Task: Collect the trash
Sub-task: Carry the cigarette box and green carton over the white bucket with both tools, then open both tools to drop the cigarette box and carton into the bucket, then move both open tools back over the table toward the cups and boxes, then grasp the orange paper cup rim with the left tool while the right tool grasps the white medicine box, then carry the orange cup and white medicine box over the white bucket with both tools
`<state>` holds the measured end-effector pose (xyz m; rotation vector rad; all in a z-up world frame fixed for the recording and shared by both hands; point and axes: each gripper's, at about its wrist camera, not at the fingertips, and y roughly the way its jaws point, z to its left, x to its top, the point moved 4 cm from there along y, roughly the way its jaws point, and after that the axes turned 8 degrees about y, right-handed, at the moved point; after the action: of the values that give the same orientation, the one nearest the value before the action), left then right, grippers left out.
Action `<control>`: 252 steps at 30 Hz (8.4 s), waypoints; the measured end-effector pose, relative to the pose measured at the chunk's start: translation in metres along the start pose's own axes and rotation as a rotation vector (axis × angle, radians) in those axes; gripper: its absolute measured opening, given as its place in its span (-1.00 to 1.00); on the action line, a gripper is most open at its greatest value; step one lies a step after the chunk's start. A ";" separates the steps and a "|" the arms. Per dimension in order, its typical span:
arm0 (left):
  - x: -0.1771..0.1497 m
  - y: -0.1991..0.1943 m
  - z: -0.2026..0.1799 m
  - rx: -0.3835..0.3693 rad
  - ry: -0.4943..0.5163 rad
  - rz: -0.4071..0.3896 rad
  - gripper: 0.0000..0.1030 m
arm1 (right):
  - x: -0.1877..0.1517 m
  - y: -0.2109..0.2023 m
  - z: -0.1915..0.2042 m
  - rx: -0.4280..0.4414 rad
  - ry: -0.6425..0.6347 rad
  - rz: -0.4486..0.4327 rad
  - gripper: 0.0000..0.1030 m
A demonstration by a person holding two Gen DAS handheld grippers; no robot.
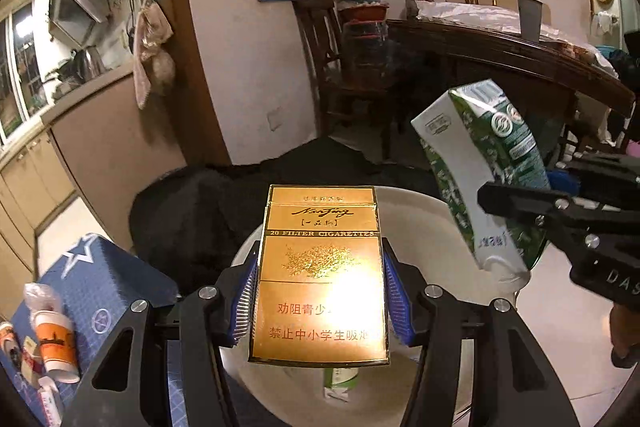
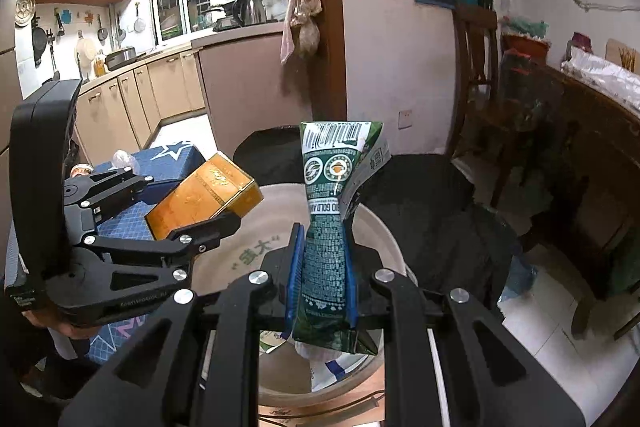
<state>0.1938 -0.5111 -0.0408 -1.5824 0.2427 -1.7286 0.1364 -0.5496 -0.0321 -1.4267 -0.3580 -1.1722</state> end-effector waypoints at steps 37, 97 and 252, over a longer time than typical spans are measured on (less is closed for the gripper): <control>0.009 0.016 0.026 -0.028 -0.031 -0.032 0.30 | 0.003 0.025 -0.011 0.001 0.025 0.056 -0.39; -0.329 -0.262 0.368 0.590 -0.535 0.112 0.38 | -0.096 0.084 0.367 0.540 -0.296 0.290 0.59; -0.164 -0.222 0.210 0.569 -0.270 0.017 -0.92 | -0.037 -0.005 0.243 0.185 -0.109 -0.020 0.24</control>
<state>0.2865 -0.1809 0.0118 -1.3504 -0.3423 -1.3824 0.2215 -0.3199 -0.0097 -1.3306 -0.5446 -1.0513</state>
